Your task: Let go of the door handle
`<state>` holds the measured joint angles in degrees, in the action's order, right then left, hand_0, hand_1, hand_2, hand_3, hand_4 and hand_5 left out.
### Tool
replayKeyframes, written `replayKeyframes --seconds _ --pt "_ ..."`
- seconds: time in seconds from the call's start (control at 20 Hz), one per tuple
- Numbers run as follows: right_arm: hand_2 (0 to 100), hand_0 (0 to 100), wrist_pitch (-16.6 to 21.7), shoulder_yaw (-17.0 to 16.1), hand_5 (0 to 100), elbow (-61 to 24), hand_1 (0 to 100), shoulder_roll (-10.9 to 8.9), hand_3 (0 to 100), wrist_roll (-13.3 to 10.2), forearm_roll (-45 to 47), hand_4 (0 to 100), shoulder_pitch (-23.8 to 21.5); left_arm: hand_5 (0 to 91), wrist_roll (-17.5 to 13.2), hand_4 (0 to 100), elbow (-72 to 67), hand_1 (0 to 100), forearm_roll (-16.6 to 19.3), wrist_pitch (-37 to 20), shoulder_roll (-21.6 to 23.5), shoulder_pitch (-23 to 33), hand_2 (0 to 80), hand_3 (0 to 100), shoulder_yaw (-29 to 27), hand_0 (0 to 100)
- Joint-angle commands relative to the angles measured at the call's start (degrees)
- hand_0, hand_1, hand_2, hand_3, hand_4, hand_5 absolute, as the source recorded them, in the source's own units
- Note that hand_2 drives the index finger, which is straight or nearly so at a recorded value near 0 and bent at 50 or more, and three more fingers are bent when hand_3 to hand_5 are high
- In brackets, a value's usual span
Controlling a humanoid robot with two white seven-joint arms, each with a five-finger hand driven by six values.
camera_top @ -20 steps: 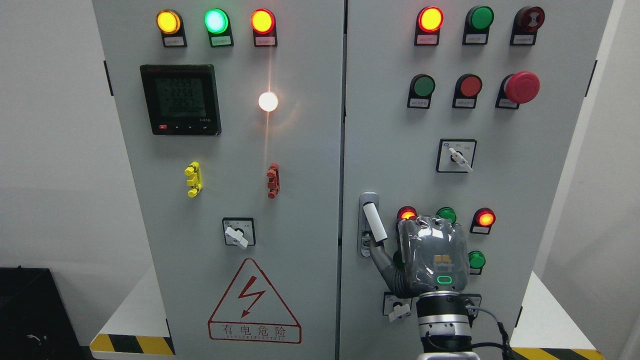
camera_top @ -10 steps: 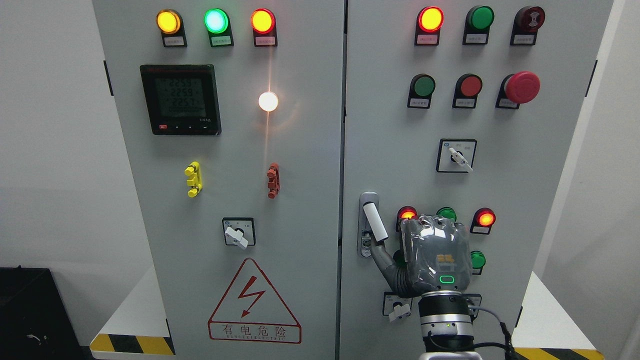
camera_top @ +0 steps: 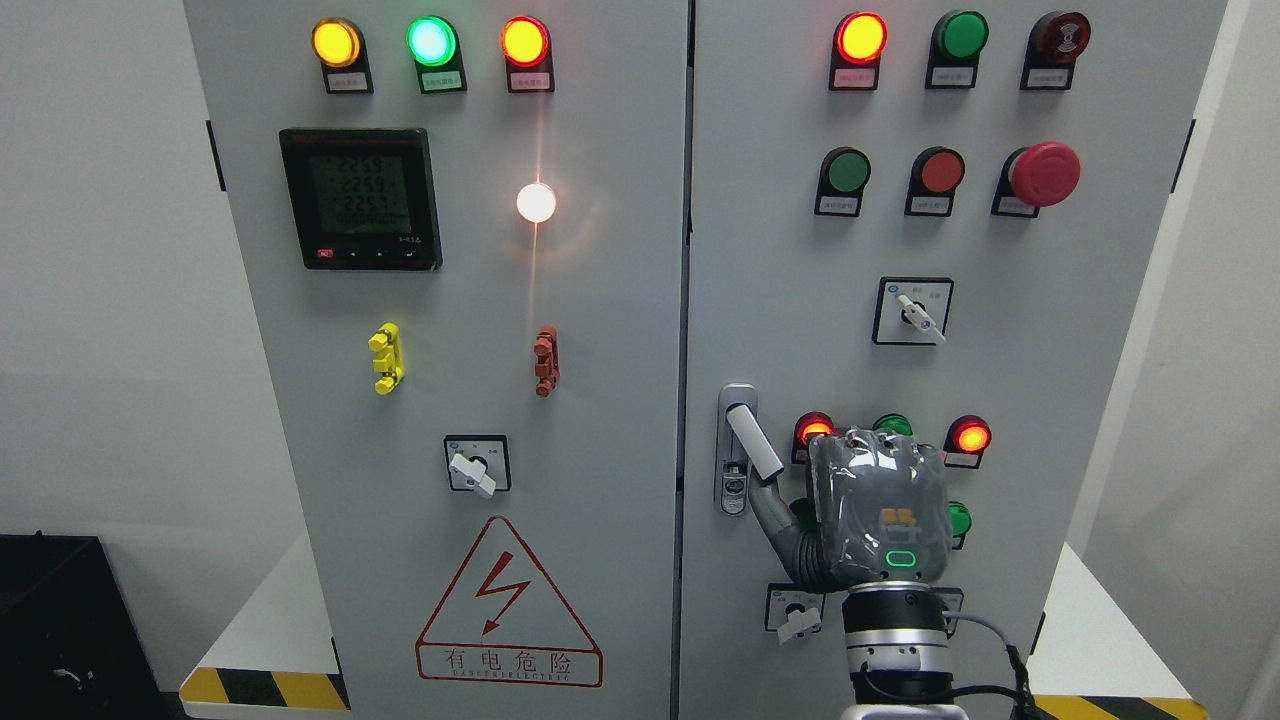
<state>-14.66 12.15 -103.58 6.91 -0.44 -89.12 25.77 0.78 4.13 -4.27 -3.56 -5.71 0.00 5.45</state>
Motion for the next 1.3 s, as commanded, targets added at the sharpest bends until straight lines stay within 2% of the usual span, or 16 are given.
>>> replayKeyframes --seconds 0.0,1.25 --pt "94 51 -0.02 -0.11 94 -0.3 34 0.03 100 0.0 0.0 100 -0.02 0.0 0.01 0 0.0 56 0.05 -0.05 0.0 0.97 0.0 0 0.0 12" --pt "93 54 -0.02 -1.26 94 -0.3 30 0.03 100 -0.09 0.18 100 0.16 0.0 0.01 0 0.0 56 0.05 -0.05 0.0 0.97 0.0 0 0.0 12"
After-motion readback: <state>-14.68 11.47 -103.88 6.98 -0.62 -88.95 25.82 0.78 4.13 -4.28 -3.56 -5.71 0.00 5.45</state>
